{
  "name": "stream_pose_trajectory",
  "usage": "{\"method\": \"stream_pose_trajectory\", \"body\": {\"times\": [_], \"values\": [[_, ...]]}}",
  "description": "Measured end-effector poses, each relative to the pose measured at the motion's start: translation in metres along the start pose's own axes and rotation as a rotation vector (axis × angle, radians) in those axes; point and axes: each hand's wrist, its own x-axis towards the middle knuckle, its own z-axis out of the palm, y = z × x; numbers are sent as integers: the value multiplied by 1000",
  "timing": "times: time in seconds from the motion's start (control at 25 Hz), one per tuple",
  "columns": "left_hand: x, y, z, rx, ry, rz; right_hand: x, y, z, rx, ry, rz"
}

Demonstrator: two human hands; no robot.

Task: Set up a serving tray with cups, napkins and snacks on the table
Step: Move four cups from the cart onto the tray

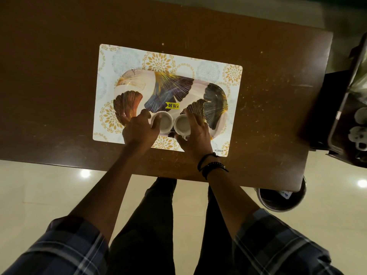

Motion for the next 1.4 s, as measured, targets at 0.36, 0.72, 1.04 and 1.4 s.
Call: {"method": "stream_pose_trajectory", "body": {"times": [0.36, 0.72, 1.04, 1.4], "values": [[-14, 53, 0, -1, 254, 183, -21, 29, -43, 280, 212, 76], [-34, 179, 57, -67, -13, 543, -46, 106, -137, 409, 542, 306], [-59, 316, 139, -144, -336, 758, -70, 236, -250, 337, 850, 639], [-64, 464, 249, 180, -444, 1007, -58, 357, -321, 134, 785, 662]]}}
